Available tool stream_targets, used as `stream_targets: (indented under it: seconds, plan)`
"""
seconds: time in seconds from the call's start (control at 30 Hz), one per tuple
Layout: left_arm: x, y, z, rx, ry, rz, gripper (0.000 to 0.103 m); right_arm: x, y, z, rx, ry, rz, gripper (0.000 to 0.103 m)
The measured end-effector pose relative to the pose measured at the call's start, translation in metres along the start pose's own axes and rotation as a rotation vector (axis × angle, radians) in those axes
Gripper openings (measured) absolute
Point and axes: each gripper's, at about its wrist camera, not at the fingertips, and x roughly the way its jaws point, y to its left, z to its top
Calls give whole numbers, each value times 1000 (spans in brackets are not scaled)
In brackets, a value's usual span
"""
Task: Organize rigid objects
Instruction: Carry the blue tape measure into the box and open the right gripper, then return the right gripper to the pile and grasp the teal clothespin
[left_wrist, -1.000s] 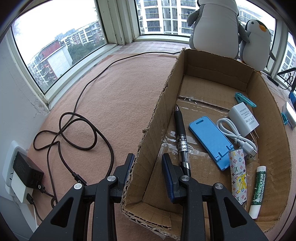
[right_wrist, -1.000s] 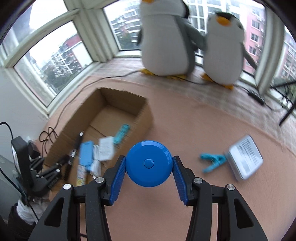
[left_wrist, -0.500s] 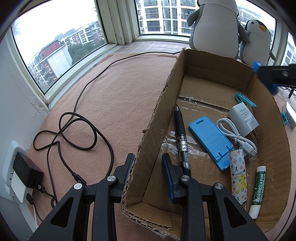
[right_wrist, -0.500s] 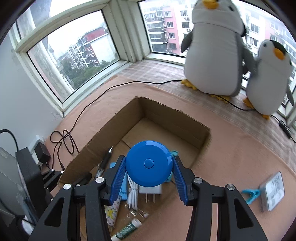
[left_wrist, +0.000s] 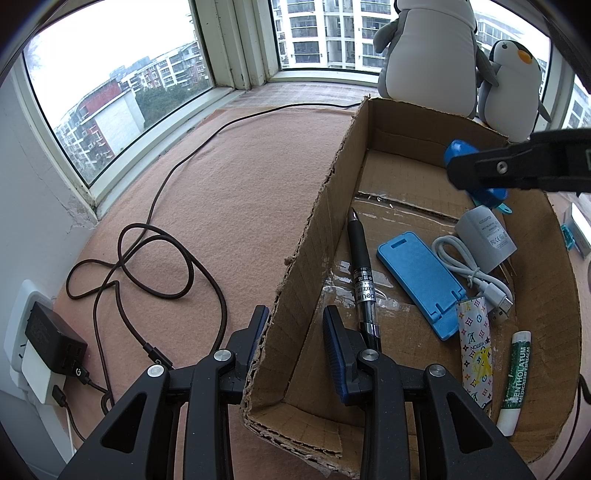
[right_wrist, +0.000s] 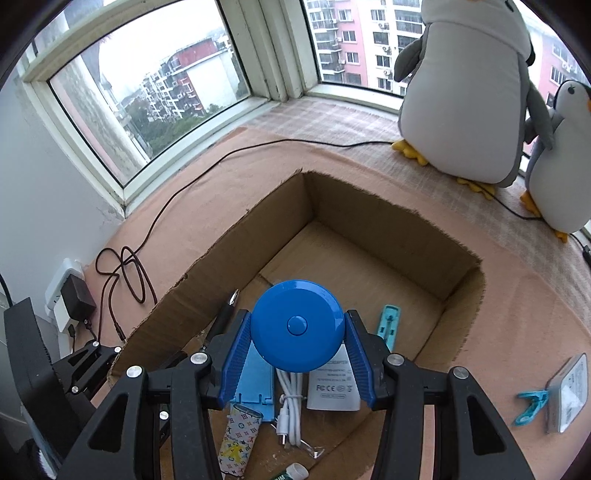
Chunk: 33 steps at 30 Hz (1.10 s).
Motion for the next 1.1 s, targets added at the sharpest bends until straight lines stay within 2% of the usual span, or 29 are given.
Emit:
stream_targets:
  seconds: [0.23,0.37,0.63,1.0,1.1]
  plan:
    - [0,0,0,1,0,0,32,2,2,1,1,1,-5,47]
    - [0,0,0,0,0,0,32,1,2,3,2,-4,-8,54]
    - [0,0,0,0,-1,0,32,-7,-3,1,27,-21,1,54]
    - [0,0,0,-1,-1,-1,32,-47,-20,-17,101,-90,20,54]
    - [0,-1,0,0,-2,0,32,-63,-32,-29,135,-116,-6,55]
